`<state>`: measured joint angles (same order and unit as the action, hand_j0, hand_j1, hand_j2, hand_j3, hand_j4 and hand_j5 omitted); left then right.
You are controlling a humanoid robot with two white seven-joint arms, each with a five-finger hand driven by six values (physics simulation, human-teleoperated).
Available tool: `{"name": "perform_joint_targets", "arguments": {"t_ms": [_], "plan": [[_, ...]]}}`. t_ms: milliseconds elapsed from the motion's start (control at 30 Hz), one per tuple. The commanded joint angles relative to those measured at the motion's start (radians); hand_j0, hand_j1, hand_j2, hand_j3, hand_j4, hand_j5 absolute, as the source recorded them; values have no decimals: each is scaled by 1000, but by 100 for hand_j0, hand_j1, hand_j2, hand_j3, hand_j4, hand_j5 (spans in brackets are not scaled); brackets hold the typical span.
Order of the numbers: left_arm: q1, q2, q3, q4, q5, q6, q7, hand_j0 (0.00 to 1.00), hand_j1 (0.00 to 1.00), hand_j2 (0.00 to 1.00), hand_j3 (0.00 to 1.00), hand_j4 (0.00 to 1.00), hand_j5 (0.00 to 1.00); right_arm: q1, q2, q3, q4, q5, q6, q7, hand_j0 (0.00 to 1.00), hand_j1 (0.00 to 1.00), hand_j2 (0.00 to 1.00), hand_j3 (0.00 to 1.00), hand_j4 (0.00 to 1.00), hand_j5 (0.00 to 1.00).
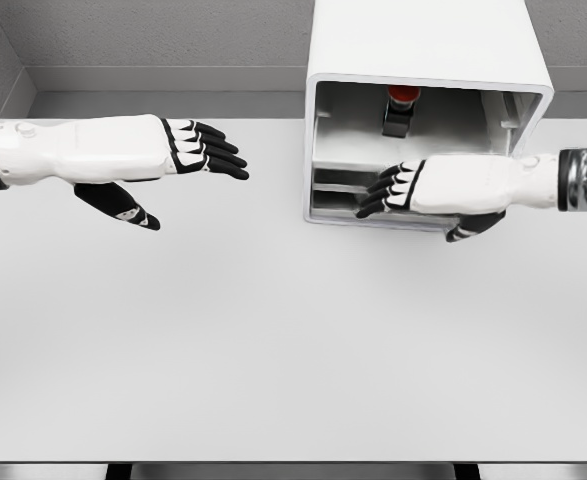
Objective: Slide open multi-storey tabletop storage cabinets and put open load switch and slide close multi-storey tabletop storage cabinets
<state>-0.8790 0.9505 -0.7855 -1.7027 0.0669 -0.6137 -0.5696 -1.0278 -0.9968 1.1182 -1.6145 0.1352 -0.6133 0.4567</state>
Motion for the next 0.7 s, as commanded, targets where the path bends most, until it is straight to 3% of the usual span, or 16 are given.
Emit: {"name": "perform_joint_targets", "arguments": {"t_ms": [0, 100, 267, 567, 667], "plan": [[0, 1, 0, 0, 7, 3, 1, 100, 100, 100, 100, 100, 100, 2, -52, 31, -15, -26, 2, -24, 100, 100, 100, 100, 100, 100], [2, 1, -3, 0, 5, 3, 1, 100, 100, 100, 100, 100, 100, 29, -129, 83, -13, -108, 2, -24, 100, 100, 100, 100, 100, 100], [0, 4, -1, 2, 5, 3, 1, 100, 100, 100, 100, 100, 100, 28, -157, 160, -5, -126, 2, -23, 100, 100, 100, 100, 100, 100], [0, 2, 0, 3, 4, 3, 1, 100, 100, 100, 100, 100, 100, 18, -177, 144, 47, -128, 2, -24, 100, 100, 100, 100, 100, 100], [0, 4, -1, 3, 4, 3, 1, 100, 100, 100, 100, 100, 100, 25, -163, 83, 48, -128, 2, -23, 100, 100, 100, 100, 100, 100]]}}
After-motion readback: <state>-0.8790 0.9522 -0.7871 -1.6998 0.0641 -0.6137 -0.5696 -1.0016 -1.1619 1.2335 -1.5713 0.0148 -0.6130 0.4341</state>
